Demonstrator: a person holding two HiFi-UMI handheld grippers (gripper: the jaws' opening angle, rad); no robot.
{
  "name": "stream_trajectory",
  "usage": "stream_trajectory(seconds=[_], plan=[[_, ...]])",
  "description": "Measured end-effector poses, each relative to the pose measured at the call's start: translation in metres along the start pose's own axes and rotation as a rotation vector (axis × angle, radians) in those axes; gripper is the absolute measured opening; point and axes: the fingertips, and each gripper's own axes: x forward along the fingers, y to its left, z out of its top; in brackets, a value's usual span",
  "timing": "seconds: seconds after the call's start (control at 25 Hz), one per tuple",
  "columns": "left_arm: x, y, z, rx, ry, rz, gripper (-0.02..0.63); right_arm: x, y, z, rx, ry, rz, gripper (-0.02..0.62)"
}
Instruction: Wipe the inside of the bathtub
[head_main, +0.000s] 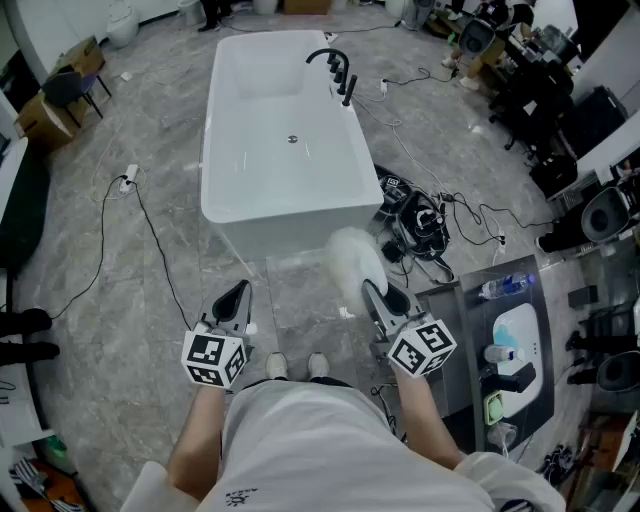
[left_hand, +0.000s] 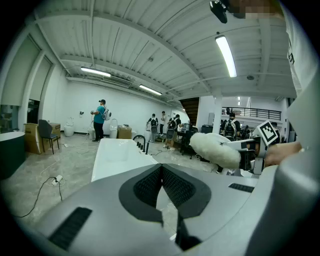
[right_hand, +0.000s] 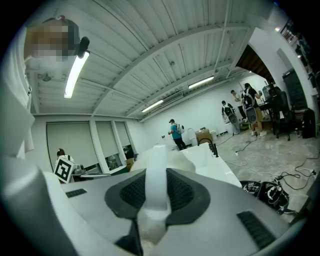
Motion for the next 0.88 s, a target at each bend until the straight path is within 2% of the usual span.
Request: stream_trajectory(seconds=[0.2, 0.44, 0.88], plan=[[-0.014, 0.020, 0.001, -0.008, -0.006, 0.017, 0.012, 0.002, 0.017, -0.003, -0.011, 0.008, -0.018, 0.101], [-0.009, 0.033, 0.008, -0.001, -0.011, 0.016, 0.012, 0.013, 0.031, -0.012, -0.074, 0.032, -0.033, 0.101], [-0.007, 0.035, 0.013, -0.009, -0.026, -0.026, 0.012, 0.014, 0.047, -0.013, -0.048, 0.009, -0.051, 0.101]])
